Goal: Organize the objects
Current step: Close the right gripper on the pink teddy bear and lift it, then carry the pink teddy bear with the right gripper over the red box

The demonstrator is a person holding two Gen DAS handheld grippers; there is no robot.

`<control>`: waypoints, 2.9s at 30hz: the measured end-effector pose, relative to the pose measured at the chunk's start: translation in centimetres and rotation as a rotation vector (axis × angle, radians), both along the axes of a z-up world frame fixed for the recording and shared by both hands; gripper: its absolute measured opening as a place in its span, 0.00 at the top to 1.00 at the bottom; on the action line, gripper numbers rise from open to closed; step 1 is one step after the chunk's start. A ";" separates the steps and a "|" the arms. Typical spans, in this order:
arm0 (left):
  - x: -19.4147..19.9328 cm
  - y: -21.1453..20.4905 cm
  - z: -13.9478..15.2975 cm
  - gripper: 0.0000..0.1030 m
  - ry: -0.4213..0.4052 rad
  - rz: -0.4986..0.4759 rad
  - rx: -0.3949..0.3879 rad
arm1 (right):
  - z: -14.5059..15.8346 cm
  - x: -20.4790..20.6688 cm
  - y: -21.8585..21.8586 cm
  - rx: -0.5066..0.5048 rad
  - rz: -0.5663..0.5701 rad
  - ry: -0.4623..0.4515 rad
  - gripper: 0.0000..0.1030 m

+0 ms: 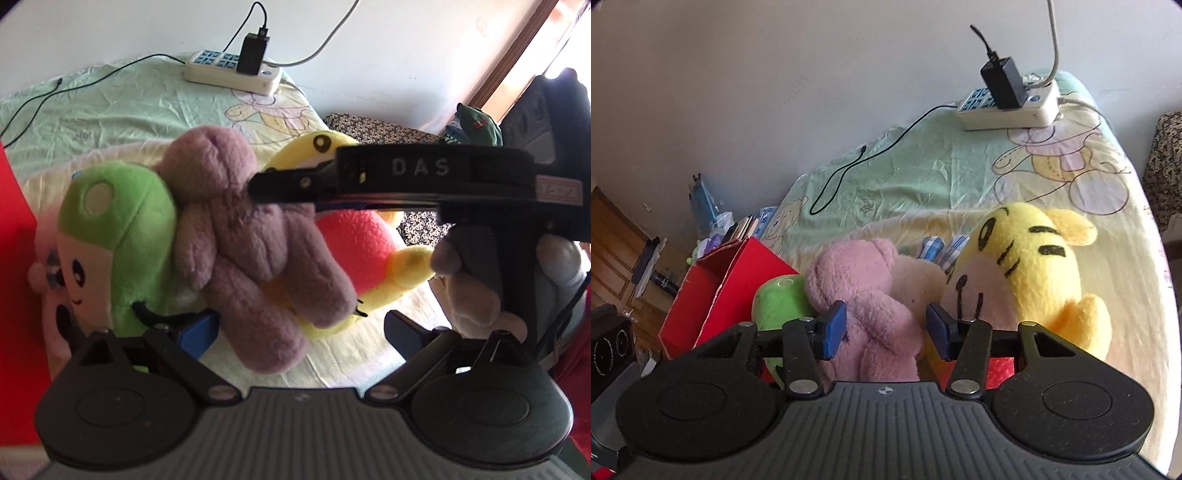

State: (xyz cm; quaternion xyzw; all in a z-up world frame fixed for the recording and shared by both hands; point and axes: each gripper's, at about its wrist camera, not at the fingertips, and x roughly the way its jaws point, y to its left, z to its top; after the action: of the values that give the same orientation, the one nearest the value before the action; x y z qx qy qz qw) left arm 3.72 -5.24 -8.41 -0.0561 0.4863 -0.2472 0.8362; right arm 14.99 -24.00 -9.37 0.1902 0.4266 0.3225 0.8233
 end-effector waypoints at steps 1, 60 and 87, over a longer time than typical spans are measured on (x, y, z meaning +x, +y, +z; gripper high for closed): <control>0.1 0.1 0.0 0.03 -0.002 0.001 -0.001 | -0.2 0.1 0.0 0.011 0.004 0.007 0.49; -6.3 15.7 9.1 0.19 -0.286 0.178 -0.007 | 8.6 -5.5 11.8 0.459 0.072 -0.029 0.78; -1.9 36.2 3.1 0.18 -0.160 0.212 0.101 | 0.0 -3.0 31.4 0.445 -0.153 0.346 0.78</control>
State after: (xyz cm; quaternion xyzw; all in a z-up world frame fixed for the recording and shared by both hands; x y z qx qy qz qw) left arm 1.80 30.91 -5.29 -0.0451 0.4214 -0.1365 0.8954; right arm 12.04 7.37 -9.42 0.4499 0.4640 0.3079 0.6982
